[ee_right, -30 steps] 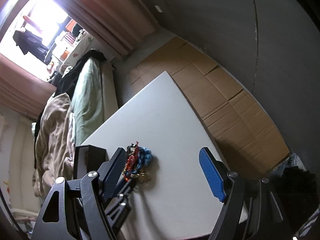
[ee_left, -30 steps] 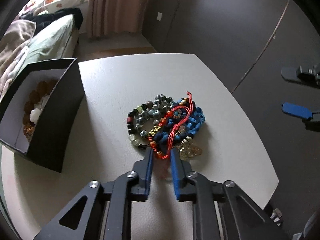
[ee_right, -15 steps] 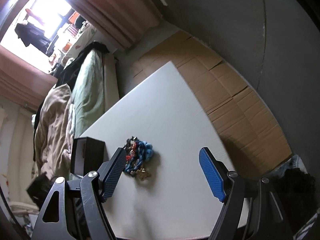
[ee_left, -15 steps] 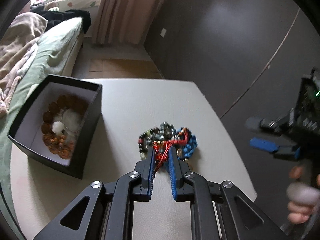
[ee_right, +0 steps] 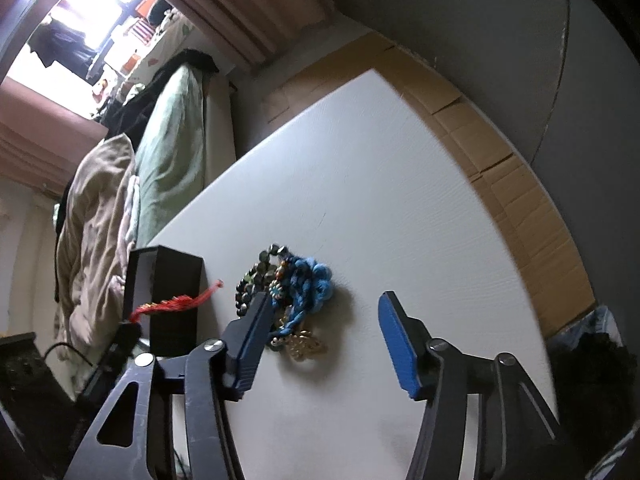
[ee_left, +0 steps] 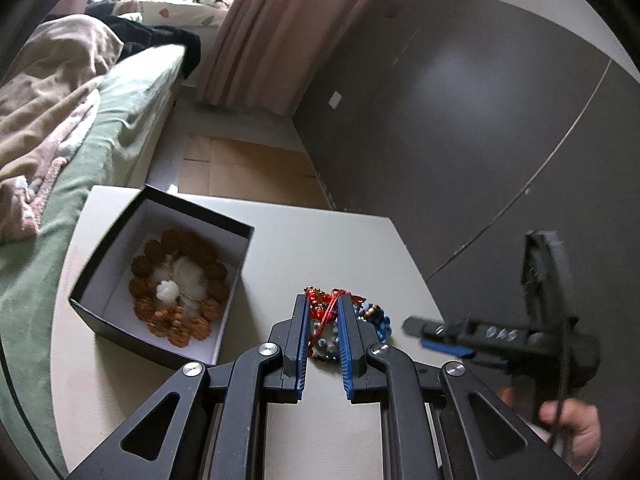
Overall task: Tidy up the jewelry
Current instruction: 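Carry the red cord into the black box with the left tool while the right tool grasps the blue beads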
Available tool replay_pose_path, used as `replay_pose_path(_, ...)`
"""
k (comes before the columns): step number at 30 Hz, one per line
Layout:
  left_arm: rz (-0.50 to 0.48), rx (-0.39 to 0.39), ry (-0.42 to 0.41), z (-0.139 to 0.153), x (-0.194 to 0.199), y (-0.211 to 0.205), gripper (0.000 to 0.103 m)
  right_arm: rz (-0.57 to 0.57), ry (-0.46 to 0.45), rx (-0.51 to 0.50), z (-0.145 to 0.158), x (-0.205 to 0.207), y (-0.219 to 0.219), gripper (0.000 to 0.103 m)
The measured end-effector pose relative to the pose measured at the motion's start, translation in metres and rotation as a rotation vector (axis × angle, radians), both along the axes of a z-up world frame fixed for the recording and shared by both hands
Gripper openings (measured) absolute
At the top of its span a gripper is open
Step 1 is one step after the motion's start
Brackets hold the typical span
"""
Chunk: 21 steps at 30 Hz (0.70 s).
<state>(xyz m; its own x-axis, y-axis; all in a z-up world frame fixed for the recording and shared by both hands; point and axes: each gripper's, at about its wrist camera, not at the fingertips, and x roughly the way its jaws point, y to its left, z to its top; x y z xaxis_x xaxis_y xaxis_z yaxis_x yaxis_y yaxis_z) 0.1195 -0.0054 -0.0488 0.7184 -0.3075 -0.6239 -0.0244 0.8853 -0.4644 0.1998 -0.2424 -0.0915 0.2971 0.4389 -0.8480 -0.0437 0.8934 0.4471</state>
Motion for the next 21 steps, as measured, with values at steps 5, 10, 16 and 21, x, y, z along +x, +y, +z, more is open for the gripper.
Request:
replay_pose_path(5,0.018,-0.028,-0.013,0.006,-0.003,0.012,0.014,0.042,0.047,0.004,-0.015,0.000,0.021,0.048)
replay_pose_path(10,0.035,-0.038,-0.031,0.011,-0.008,0.019,0.014,0.042,0.071,-0.006,-0.026,0.001,0.035,0.035)
replay_pose_path(16,0.054,-0.038,-0.031,0.013,-0.015,0.026,0.014,0.015,0.060,-0.017,-0.027,-0.002,0.036,0.010)
replay_pose_path(21,0.066,-0.039,-0.045,0.017,-0.021,0.033,0.014,0.021,-0.020,0.024,-0.003,-0.010,0.033,0.010)
